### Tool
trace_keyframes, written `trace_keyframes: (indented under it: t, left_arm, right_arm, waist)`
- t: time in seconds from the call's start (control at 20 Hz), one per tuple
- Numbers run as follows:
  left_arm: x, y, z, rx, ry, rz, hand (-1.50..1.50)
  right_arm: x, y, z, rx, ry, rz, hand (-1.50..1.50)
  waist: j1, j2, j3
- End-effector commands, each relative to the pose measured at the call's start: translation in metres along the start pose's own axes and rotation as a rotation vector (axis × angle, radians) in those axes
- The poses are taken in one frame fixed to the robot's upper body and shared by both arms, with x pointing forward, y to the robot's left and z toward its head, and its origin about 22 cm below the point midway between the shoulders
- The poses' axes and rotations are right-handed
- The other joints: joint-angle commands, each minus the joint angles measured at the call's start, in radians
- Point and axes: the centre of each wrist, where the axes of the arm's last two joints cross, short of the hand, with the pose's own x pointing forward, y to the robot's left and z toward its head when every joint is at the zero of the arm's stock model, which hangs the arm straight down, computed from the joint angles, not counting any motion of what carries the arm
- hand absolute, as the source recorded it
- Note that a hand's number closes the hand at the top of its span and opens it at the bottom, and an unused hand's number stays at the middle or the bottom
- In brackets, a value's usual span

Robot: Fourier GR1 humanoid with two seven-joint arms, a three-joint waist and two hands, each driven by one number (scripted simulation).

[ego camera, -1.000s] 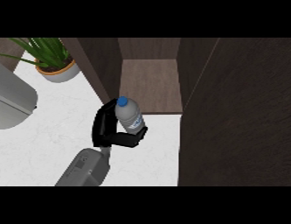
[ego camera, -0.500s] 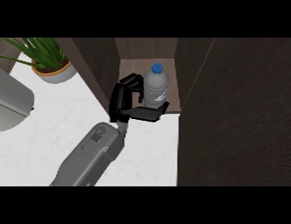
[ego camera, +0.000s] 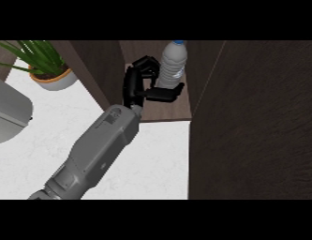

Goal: Pick up the bottled water, place it into the cabinet and close the cabinet

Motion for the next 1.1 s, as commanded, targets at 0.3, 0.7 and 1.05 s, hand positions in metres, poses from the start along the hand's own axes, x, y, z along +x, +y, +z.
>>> trace_keyframes:
  t: [0.3, 0.7, 1.05]
  left_arm:
    - [-0.024, 0.029, -0.022, 0.119, 0.034, -0.262, 1.50]
    - [-0.009, 0.047, -0.043, 0.242, 0.040, -0.244, 1.50]
    - [-0.016, 0.051, -0.041, 0.235, -0.076, -0.407, -1.50]
  right_arm:
    - [0.016, 0.000, -0.005, 0.010, -0.056, -0.061, -1.50]
    - [0.007, -0.002, -0.006, 0.028, -0.066, -0.078, -1.50]
    - [0.000, -0.005, -0.008, 0.032, -0.057, -0.060, -1.50]
  waist:
    - [-0.020, 0.017, -0.001]
    - [-0.040, 0.024, -0.001]
    - [-0.042, 0.029, -0.001]
